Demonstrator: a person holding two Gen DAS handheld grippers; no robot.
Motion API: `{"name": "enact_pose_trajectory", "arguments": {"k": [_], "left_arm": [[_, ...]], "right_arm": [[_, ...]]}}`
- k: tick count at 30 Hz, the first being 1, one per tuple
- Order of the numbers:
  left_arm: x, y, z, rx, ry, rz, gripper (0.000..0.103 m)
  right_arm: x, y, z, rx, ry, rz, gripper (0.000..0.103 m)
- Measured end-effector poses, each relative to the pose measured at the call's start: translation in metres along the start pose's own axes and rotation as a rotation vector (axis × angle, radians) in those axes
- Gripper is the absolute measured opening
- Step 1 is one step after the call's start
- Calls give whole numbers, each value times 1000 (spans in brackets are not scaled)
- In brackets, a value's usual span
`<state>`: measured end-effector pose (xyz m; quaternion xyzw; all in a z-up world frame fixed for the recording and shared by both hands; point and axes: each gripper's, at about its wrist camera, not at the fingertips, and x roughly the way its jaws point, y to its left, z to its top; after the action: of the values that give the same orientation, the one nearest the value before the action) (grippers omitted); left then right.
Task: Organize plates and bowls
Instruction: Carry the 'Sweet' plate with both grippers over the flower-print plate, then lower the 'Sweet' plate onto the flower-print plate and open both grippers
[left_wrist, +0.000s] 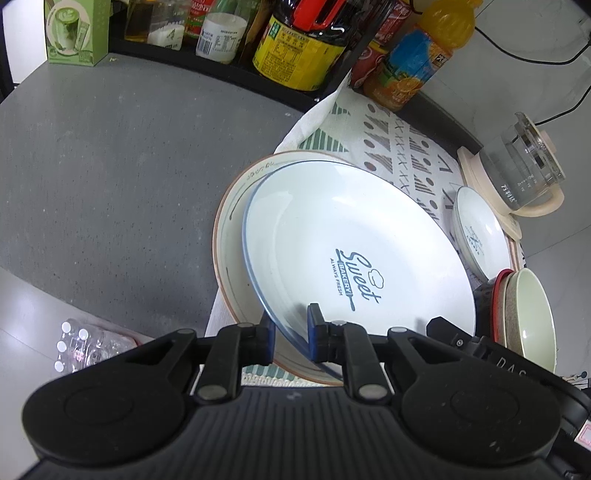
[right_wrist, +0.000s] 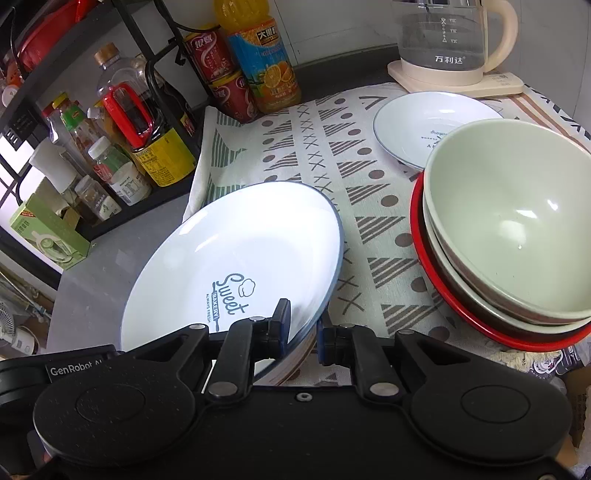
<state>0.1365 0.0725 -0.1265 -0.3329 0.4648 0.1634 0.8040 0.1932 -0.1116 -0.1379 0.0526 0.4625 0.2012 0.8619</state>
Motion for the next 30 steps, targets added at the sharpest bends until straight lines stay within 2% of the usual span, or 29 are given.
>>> {"name": "enact_pose_trajectory", "arguments": {"k": [9, 14, 18, 22, 30], "left_arm": [[7, 1, 3, -7, 43, 7, 15], [8, -5, 7, 29, 72, 37, 18], [3, -1, 9, 9, 67, 50, 25], [-6, 1, 13, 22, 12, 92, 44], [3, 16, 18, -26, 11, 124, 46]], "right_arm": [[5, -1, -2, 5, 14, -10, 14], [10, 0, -2, 12, 28, -13, 13], [12, 1, -1, 9, 30, -17, 13], [12, 2, -1, 3, 28, -21, 13], [19, -2, -2, 13, 51, -27, 12]]}}
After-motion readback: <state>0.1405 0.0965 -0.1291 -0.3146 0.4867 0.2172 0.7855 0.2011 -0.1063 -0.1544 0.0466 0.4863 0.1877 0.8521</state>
